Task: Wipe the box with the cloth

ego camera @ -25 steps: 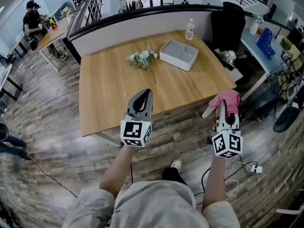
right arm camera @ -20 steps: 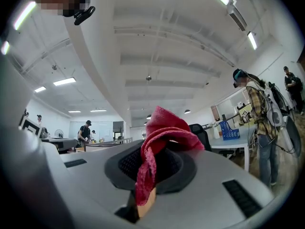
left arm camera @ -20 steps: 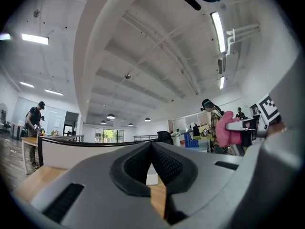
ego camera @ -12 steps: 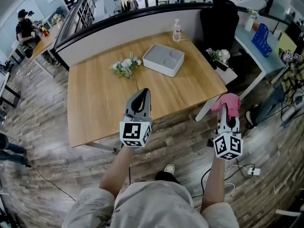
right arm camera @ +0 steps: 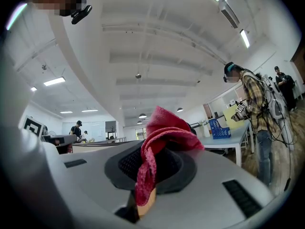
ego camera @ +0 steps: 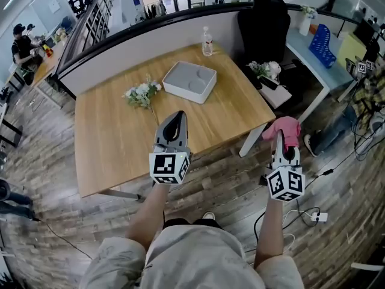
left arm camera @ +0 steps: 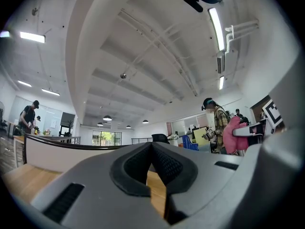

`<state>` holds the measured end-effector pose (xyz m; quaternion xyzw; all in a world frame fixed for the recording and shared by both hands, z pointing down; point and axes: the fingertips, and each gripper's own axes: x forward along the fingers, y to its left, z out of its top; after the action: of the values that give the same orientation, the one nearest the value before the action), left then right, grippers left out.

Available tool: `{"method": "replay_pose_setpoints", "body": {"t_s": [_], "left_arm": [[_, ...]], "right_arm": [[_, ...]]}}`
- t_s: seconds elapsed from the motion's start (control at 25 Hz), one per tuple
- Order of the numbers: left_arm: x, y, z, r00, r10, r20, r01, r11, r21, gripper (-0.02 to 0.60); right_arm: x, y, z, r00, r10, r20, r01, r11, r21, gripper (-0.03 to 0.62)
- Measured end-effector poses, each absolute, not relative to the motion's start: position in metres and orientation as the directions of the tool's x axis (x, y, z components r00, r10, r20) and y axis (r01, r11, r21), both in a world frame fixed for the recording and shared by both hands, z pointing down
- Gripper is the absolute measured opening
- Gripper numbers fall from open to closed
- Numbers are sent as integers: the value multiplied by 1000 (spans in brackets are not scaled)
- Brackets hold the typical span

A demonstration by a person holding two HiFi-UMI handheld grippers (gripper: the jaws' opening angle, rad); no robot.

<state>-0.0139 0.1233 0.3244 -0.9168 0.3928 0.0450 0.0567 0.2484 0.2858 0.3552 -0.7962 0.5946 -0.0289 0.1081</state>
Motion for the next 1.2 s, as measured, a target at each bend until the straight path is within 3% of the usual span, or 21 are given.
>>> {"method": "replay_pose_setpoints", "body": {"t_s": [0.64, 1.2], "left_arm": [[10, 90, 350, 674, -733, -97, -739, -671, -67, 9], [26, -7, 369, 625, -776, -84, -781, -623, -43, 11]], "right_arm": [[271, 249, 378, 266, -963, -53, -946, -249, -209, 52], [294, 129, 386, 194, -981, -20, -963, -187, -193, 52]]}}
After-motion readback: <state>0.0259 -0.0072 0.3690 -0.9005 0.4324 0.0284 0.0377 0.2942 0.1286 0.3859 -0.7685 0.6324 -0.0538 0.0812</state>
